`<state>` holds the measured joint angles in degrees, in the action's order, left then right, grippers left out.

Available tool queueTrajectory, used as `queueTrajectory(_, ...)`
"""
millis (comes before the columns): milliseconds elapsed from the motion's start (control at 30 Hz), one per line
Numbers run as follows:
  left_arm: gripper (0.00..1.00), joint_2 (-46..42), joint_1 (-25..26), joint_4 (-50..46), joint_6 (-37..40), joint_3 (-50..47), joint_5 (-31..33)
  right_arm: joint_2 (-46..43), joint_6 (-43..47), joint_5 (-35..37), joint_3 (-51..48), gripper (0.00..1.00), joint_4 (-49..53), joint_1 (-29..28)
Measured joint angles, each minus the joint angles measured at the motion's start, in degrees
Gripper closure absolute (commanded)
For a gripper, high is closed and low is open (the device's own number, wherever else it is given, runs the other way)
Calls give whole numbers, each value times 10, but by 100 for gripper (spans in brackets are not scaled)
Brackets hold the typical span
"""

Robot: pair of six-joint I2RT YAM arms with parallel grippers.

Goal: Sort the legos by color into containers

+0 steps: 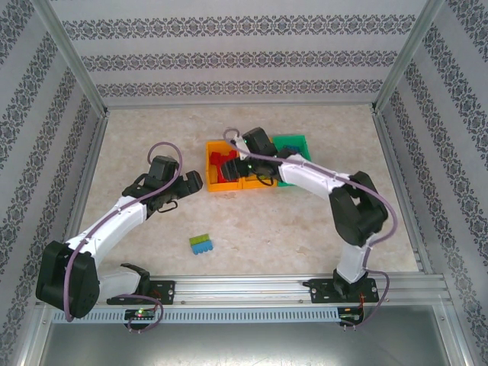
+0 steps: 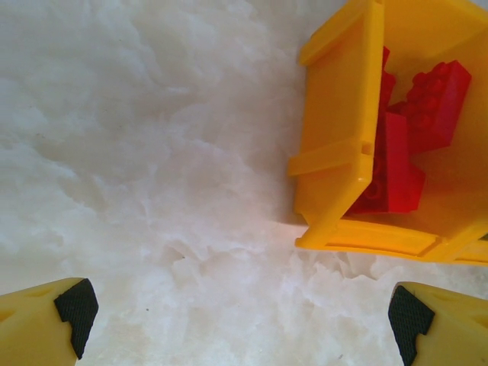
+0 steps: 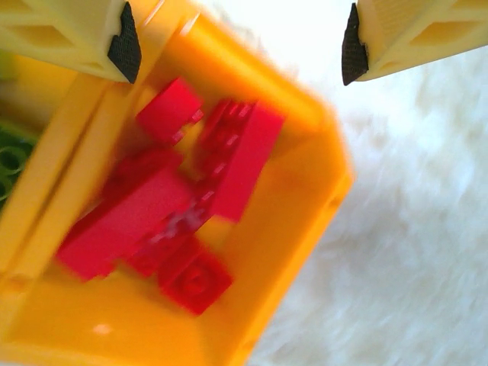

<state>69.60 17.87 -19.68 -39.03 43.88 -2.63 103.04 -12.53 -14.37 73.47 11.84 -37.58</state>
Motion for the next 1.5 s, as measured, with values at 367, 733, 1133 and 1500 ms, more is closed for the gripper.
queueTrajectory(367, 0, 0, -6, -8, -15, -9, 28, -82, 210, -76, -153, 24, -33, -146)
queueTrajectory(733, 0, 10, -11, -10, -18, -9, 29, -20, 287, -76, -150, 21, -25, -245)
queueTrajectory(1133, 0, 16, -11, -10, -22, -9, 22, 34, 311, -64, -106, 28, -22, -256)
queueTrajectory(1500, 0, 19, -11, -9, -22, -9, 16, 64, 328, -61, -85, 46, -22, -267)
